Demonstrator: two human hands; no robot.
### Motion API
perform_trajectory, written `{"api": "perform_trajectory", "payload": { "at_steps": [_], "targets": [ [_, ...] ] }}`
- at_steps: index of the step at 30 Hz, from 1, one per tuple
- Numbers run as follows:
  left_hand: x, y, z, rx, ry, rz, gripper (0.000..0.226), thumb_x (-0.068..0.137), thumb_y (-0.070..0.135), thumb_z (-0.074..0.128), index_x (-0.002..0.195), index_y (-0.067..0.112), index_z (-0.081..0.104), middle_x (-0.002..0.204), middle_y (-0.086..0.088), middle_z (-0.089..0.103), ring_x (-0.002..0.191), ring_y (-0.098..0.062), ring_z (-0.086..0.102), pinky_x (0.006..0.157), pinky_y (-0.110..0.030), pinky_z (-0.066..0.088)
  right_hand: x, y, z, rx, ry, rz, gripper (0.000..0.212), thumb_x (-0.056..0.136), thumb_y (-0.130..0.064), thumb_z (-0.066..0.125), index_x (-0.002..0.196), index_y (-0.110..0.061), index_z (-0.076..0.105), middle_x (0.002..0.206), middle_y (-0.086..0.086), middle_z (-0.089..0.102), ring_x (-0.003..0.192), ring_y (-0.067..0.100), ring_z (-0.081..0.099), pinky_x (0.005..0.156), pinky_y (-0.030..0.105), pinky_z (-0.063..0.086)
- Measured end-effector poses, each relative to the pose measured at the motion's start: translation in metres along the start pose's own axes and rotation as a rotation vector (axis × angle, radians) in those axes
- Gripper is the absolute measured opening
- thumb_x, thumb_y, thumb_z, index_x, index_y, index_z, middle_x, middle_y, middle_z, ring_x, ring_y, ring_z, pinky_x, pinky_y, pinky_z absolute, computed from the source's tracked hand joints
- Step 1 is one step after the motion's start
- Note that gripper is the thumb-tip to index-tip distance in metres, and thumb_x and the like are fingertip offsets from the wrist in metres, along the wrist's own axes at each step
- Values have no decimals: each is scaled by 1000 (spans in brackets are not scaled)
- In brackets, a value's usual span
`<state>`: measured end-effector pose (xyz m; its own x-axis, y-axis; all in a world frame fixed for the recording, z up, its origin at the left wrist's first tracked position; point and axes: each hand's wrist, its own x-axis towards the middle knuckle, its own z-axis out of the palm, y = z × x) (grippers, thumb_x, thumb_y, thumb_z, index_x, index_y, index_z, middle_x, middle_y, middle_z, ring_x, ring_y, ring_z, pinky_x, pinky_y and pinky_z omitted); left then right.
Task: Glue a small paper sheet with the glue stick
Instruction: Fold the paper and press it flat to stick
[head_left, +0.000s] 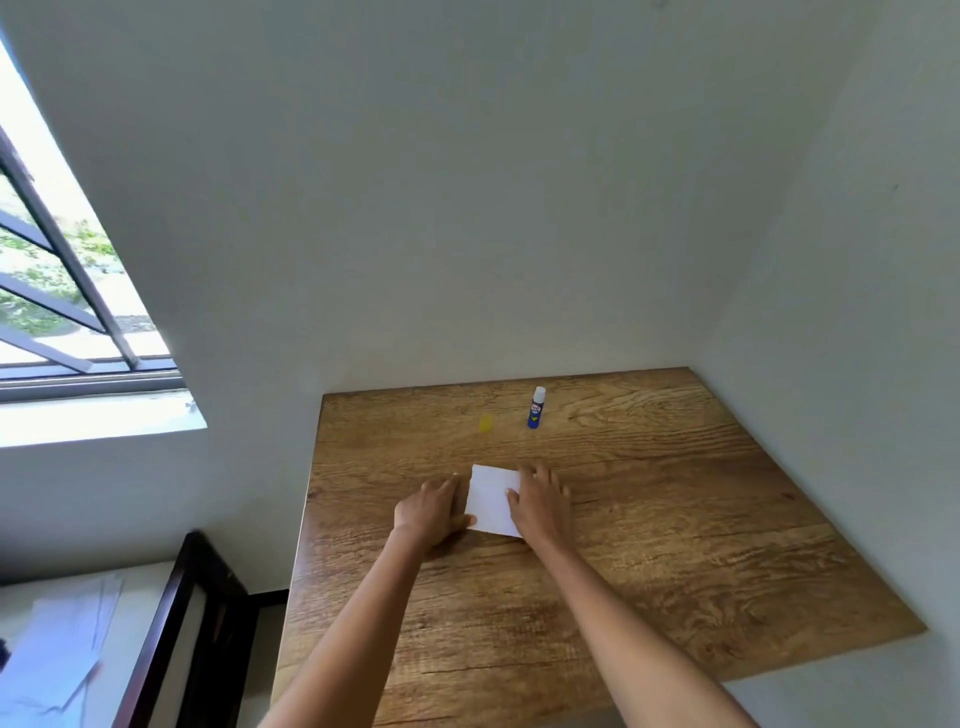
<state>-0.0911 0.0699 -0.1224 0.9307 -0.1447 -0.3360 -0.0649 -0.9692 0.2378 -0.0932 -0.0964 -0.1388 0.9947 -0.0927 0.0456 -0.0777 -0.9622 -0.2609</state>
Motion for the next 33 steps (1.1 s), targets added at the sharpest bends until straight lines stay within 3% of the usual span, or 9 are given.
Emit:
{"api": "perform_trajectory", "payload": {
  "at_steps": [5, 12, 15, 18, 23, 30, 33],
  "targets": [
    [5, 13, 6, -13, 115, -7, 71, 83, 58, 55, 139, 22, 31, 132, -8, 51, 116, -28, 55, 86, -41, 48, 25, 22, -13, 117, 5, 226, 51, 90, -37, 55, 132, -11, 43, 140, 11, 42, 130, 28, 37, 103, 39, 34],
    [12, 31, 12, -58, 184, -39, 69, 81, 60, 57, 131, 18, 37, 127, -8, 53, 110, -28, 58, 81, -39, 50, 54, 42, -25, 412, -202, 204, 18, 87, -13, 63, 103, -5, 64, 114, 12, 64, 105, 25, 59, 79, 29, 44],
    [15, 32, 11, -147, 195, -72, 60, 83, 57, 56, 125, 17, 41, 122, -9, 56, 107, -28, 59, 79, -39, 49, 55, 49, -30, 477, -247, 197, 17, 86, -7, 61, 102, -4, 67, 107, 11, 67, 95, 21, 61, 70, 25, 43],
    [20, 37, 9, -247, 208, -99, 48, 87, 46, 57, 124, 17, 45, 126, -10, 50, 109, -29, 57, 80, -42, 50, 53, 56, -32, 472, -242, 173, 18, 85, -8, 63, 102, -5, 67, 100, 11, 67, 86, 18, 59, 76, 29, 47],
    [34, 50, 3, -276, 206, -106, 44, 88, 36, 59, 126, 17, 46, 130, -12, 41, 111, -30, 54, 79, -43, 50, 49, 63, -29, 445, -204, 119, 13, 85, -11, 64, 95, -5, 69, 102, 12, 70, 93, 23, 64, 83, 36, 52],
    [52, 58, -4, -325, 152, -139, 34, 90, 29, 56, 122, 18, 50, 128, -10, 51, 112, -30, 54, 83, -41, 47, 53, 65, -32, 394, -260, 40, 13, 89, -14, 59, 92, -6, 69, 108, 9, 69, 98, 20, 61, 75, 27, 42],
    [56, 56, -4, -512, 212, -155, 42, 87, 31, 61, 124, 14, 49, 128, -11, 52, 113, -29, 54, 85, -40, 46, 55, 67, -33, 489, -283, 34, 14, 93, -20, 53, 96, -10, 61, 110, 7, 62, 97, 20, 56, 77, 29, 41]
  ]
}}
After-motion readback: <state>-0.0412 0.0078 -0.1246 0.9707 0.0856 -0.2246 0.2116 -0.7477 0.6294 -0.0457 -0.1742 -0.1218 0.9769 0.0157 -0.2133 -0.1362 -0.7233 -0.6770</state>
